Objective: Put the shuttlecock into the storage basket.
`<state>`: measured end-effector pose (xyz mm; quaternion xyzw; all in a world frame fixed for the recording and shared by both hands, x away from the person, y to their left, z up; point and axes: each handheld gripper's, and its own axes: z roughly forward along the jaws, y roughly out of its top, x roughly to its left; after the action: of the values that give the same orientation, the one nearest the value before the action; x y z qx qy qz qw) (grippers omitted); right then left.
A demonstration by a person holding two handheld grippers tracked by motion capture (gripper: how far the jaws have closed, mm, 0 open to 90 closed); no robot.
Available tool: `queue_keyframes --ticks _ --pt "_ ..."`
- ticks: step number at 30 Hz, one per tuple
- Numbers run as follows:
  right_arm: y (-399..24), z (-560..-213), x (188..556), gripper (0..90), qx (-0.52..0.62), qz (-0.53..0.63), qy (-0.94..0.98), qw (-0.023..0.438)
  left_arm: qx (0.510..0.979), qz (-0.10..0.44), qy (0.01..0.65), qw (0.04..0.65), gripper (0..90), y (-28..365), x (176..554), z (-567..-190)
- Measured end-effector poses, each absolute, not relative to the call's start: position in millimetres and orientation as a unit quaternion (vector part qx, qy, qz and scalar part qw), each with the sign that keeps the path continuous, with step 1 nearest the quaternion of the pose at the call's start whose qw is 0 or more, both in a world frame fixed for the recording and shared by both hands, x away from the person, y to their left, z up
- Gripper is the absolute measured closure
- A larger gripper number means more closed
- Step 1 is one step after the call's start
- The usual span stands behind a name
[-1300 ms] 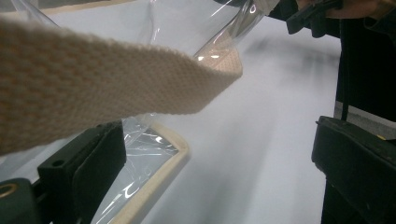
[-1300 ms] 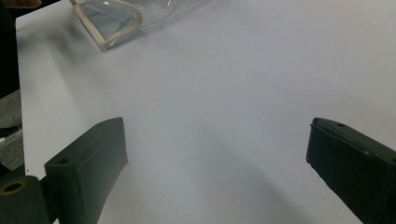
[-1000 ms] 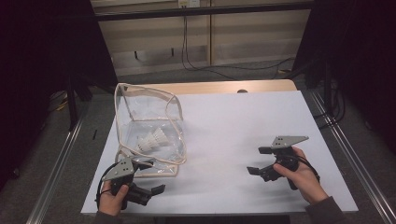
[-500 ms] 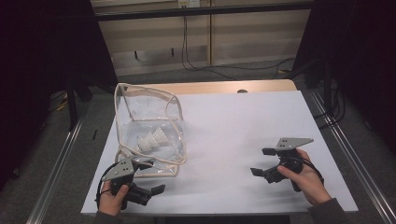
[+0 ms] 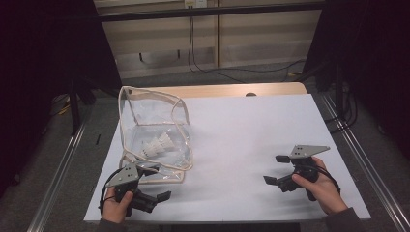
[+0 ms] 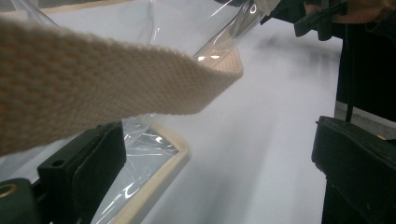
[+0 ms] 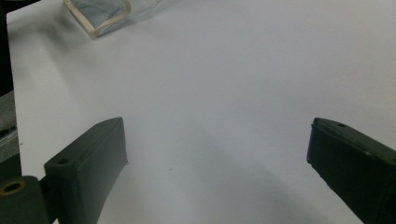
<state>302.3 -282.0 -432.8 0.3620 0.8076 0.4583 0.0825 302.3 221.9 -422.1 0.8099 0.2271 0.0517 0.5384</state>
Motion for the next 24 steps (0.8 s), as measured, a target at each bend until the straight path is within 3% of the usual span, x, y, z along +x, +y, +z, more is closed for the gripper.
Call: queue_keyframes --ticks 24 --pt "-292.4 -437.6 294.5 4.5 0.368 0.453 0.807 0.092 0.810 0.053 0.229 0.538 3.0 221.4 301.8 -422.0"
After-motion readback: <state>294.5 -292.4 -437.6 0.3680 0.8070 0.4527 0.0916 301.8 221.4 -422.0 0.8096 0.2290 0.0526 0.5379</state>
